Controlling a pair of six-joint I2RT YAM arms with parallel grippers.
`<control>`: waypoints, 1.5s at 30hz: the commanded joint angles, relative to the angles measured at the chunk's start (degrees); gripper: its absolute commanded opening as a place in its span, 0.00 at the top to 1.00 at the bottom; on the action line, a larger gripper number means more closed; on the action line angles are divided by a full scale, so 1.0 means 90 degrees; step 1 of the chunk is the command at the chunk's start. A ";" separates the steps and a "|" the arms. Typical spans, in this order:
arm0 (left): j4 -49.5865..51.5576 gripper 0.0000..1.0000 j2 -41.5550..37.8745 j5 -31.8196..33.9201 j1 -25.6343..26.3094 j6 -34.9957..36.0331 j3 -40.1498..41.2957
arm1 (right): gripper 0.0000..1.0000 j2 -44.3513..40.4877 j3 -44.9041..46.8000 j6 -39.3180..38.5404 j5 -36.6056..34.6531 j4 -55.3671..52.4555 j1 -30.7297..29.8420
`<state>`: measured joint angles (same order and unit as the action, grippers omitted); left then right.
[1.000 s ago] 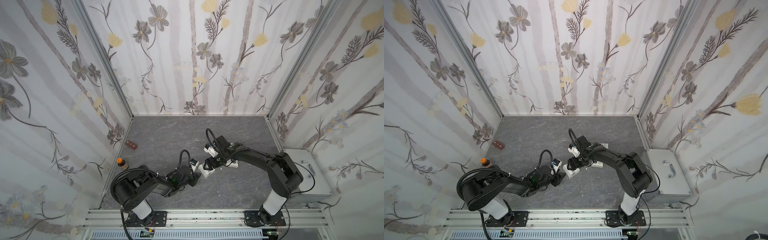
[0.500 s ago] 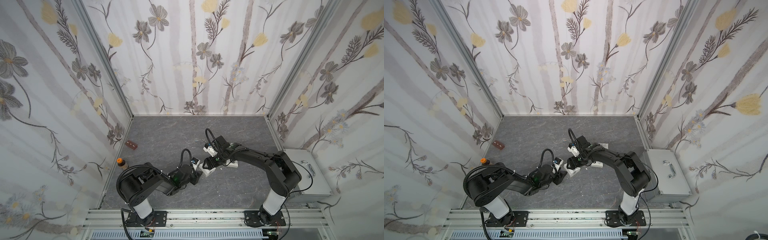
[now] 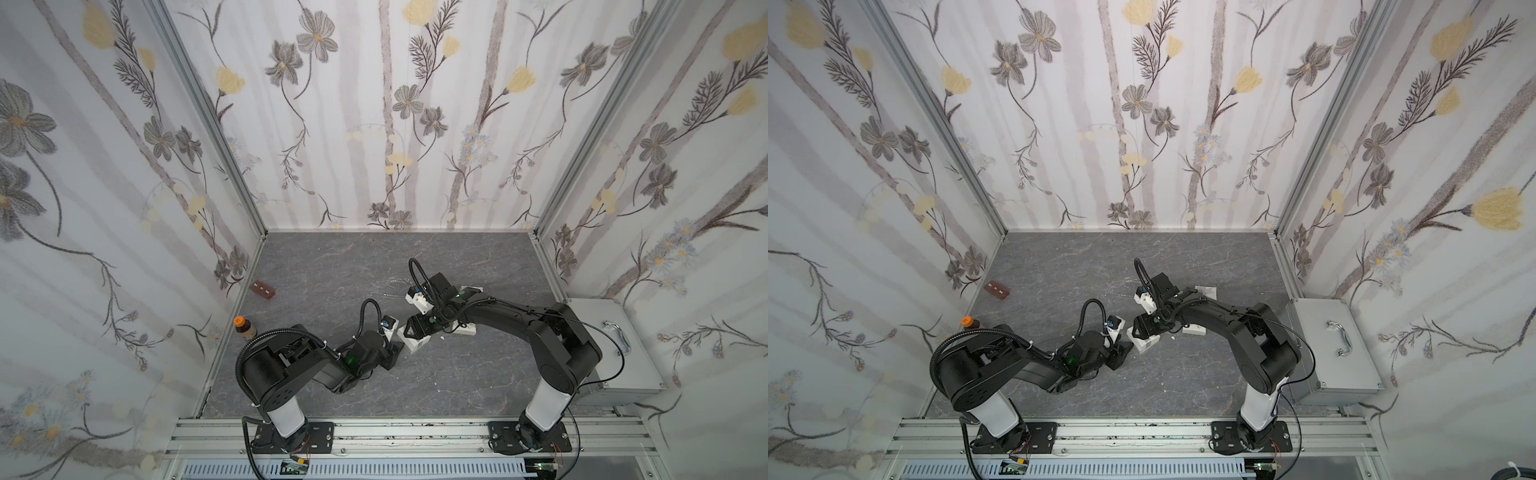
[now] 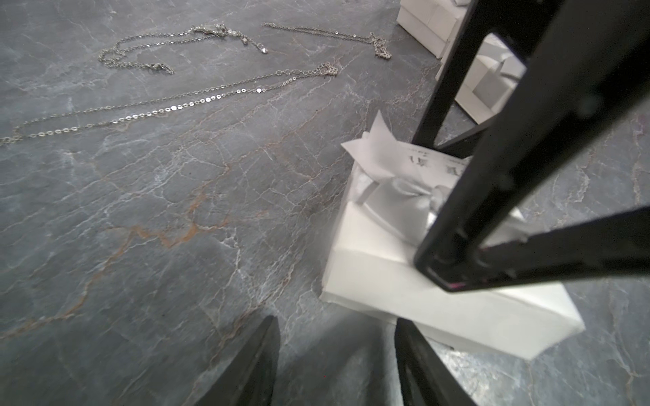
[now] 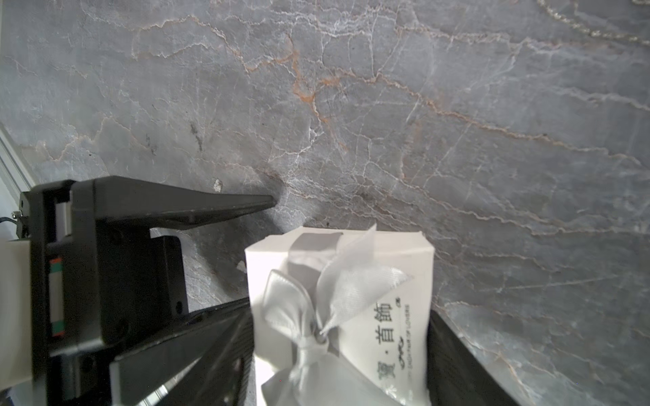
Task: Take the necklace out of the lift-off lid jewelry box
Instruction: Close the lid on the jewelry box.
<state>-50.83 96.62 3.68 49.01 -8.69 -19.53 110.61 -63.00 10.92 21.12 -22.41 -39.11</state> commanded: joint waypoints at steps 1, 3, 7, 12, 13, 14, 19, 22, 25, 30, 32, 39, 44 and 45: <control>-0.0164 0.45 -0.0158 0.0113 -0.0004 -0.0167 -0.0005 | 0.32 0.0045 0.0085 0.0100 -0.0296 0.0007 -0.0039; 0.0006 0.45 -0.0276 0.0142 -0.0004 -0.0167 0.0001 | 0.32 0.0034 0.0126 0.0142 -0.0459 0.0047 -0.0049; 0.0443 0.45 -0.0598 0.0194 -0.0006 -0.0134 -0.0003 | 0.32 -0.0021 0.0232 0.0182 -0.0664 0.0141 -0.0076; 0.1312 0.45 -0.1292 0.0339 -0.0007 -0.0131 0.0055 | 0.33 -0.0121 0.0378 0.0244 -0.0985 0.0244 -0.0117; 0.1481 0.45 -0.1464 0.0382 -0.0001 -0.0120 0.0069 | 0.33 -0.0131 0.0396 0.0252 -0.1066 0.0244 -0.0132; 0.1710 0.45 -0.1658 0.0453 -0.0002 -0.0114 0.0086 | 0.33 -0.0153 0.0415 0.0269 -0.1147 0.0261 -0.0155; 0.2729 0.44 -0.2652 0.0764 -0.0082 -0.0041 0.0085 | 0.33 -0.0186 0.0505 0.0377 -0.1461 0.0338 -0.0301; 0.3145 0.44 -0.3211 0.0830 -0.0184 -0.0042 0.0113 | 0.33 -0.0184 0.0546 0.0442 -0.1721 0.0352 -0.0383; 0.3494 0.43 -0.3634 0.0845 -0.0287 -0.0042 0.0123 | 0.33 -0.0185 0.0591 0.0491 -0.2041 0.0317 -0.0448; 0.3837 0.43 -0.4056 0.0846 -0.0421 -0.0018 0.0144 | 0.34 -0.0190 0.0811 0.0634 -0.2315 0.0502 -0.0511; 0.3919 0.43 -0.4137 0.0841 -0.0455 -0.0028 0.0148 | 0.34 -0.0154 0.0890 0.0690 -0.2390 0.0587 -0.0541; 0.3977 0.43 -0.4241 0.0829 -0.0514 -0.0075 0.0187 | 0.35 -0.0026 0.1103 0.1040 -0.2698 0.0887 -0.0853; 0.4016 0.43 -0.4251 0.0802 -0.0570 -0.0070 0.0177 | 0.35 -0.0288 0.1488 0.1365 -0.2824 0.1252 -0.0879; 0.4026 0.42 -0.4251 0.0784 -0.0594 -0.0076 0.0170 | 0.35 -0.0351 0.1560 0.1410 -0.2859 0.1302 -0.0879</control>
<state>-14.74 58.50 10.46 43.99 -8.97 -17.89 107.13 -50.92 20.40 2.09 -4.12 -47.11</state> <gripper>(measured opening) 0.576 0.649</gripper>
